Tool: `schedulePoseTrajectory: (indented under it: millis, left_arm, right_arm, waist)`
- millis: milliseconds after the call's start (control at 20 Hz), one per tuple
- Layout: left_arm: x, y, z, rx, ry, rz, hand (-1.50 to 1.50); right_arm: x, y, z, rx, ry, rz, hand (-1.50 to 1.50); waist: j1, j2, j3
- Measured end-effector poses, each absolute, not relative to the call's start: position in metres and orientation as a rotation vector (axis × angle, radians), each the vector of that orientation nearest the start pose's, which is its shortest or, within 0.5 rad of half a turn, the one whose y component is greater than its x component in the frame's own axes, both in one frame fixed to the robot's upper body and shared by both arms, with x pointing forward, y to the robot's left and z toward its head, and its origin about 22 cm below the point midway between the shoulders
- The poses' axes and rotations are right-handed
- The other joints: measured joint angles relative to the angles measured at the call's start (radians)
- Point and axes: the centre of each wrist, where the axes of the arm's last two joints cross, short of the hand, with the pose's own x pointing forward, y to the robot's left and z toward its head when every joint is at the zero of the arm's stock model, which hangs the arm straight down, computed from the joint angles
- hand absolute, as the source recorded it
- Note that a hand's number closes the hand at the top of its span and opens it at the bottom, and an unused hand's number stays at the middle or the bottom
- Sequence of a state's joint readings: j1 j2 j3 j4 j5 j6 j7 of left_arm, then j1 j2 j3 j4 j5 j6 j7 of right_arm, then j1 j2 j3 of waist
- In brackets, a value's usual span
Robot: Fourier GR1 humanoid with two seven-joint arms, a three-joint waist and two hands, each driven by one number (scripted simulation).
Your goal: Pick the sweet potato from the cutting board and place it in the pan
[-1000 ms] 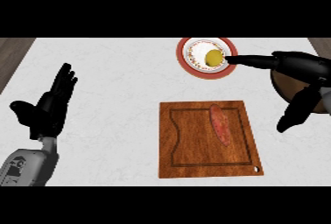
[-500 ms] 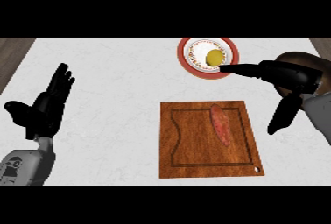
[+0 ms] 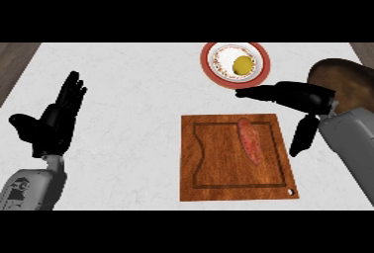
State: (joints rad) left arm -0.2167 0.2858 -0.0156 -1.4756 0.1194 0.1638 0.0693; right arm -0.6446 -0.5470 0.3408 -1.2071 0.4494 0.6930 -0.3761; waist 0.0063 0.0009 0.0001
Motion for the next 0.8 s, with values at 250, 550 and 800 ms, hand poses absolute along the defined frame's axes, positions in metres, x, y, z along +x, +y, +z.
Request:
schedulePoseTrajectory:
  millis: [250,550,800]
  left_arm:
    - [0.297,0.274,0.048,0.201,-1.619,-0.047,0.00]
    - [0.298,0.271,0.052,0.202,-1.615,-0.048,0.00]
    - [0.297,0.270,0.057,0.200,-1.616,-0.048,0.00]
  right_arm:
    - [0.372,-0.235,0.114,0.012,-1.390,1.704,-1.50]
    - [0.371,-0.226,0.107,-0.089,-1.318,1.812,-1.50]
    - [0.369,-0.217,0.100,-0.136,-1.267,1.874,-1.50]
  waist:
    - [-0.001,0.000,0.000]
    - [0.000,0.000,0.000]
    - [-0.001,-0.001,0.000]
